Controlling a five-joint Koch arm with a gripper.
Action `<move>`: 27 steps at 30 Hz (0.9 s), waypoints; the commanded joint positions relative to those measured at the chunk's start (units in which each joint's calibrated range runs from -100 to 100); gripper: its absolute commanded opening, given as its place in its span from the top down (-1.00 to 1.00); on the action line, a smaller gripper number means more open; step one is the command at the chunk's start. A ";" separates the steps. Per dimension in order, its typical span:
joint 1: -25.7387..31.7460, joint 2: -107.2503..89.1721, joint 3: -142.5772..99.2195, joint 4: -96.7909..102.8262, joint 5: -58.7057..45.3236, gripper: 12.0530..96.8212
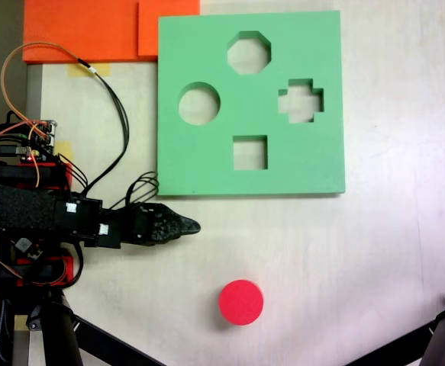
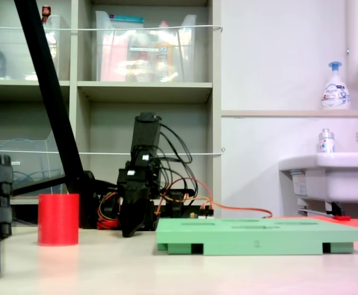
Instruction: Put the cylinder block into the corresponding hole
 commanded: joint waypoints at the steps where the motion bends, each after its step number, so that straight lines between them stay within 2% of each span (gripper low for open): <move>1: 0.29 -0.55 -0.98 -4.84 0.10 0.11; 16: 1.95 -0.55 -0.98 -5.23 0.05 0.13; 19: 1.12 -0.55 -0.98 -4.65 2.59 0.04; 22: -0.59 -0.55 -0.98 10.95 11.38 0.03; 27: -1.71 -0.55 -0.98 50.91 27.69 0.09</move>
